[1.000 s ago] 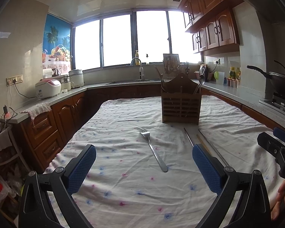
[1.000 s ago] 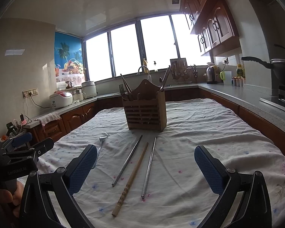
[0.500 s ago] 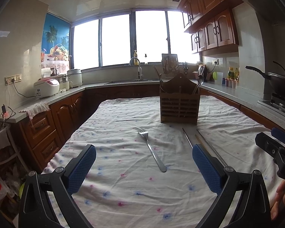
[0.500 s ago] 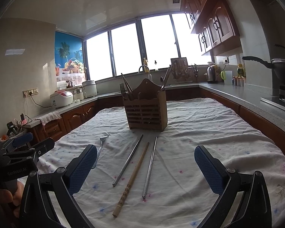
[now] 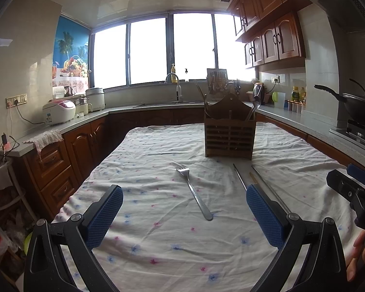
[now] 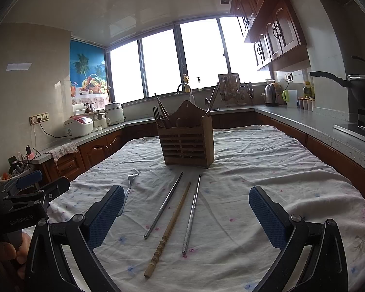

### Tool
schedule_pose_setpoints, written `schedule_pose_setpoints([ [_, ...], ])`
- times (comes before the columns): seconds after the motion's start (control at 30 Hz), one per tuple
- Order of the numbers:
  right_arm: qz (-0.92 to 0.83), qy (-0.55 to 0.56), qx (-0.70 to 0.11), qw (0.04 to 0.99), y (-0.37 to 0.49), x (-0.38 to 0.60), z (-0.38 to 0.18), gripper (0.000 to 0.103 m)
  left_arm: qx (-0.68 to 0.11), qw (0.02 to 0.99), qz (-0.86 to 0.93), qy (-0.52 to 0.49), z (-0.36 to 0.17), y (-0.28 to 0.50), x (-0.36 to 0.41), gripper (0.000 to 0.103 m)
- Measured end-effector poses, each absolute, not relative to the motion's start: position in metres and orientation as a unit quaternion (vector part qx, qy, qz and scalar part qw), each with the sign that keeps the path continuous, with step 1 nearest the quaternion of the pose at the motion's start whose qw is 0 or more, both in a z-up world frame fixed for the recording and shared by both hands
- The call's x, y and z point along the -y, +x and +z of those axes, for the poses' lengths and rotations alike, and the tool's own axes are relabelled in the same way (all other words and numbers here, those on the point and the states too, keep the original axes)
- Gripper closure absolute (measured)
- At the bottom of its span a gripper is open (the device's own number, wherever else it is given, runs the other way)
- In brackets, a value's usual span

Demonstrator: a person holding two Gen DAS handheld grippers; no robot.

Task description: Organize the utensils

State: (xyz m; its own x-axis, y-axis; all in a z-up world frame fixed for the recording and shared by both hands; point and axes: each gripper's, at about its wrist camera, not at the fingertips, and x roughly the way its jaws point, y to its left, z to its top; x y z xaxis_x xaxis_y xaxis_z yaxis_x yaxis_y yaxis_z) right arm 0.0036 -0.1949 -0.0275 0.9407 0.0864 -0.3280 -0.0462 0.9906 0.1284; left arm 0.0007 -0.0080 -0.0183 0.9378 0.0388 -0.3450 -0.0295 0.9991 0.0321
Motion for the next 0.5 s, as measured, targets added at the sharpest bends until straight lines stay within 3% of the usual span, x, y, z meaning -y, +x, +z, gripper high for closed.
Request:
schedule_pose_setpoints([
  [0.5,0.031,0.061,-0.17,0.983,0.0053,0.1961,-0.0277,0.0,-0.177,0.984,0.011,0.014,-0.018,0.0009,0.0105,0.001],
])
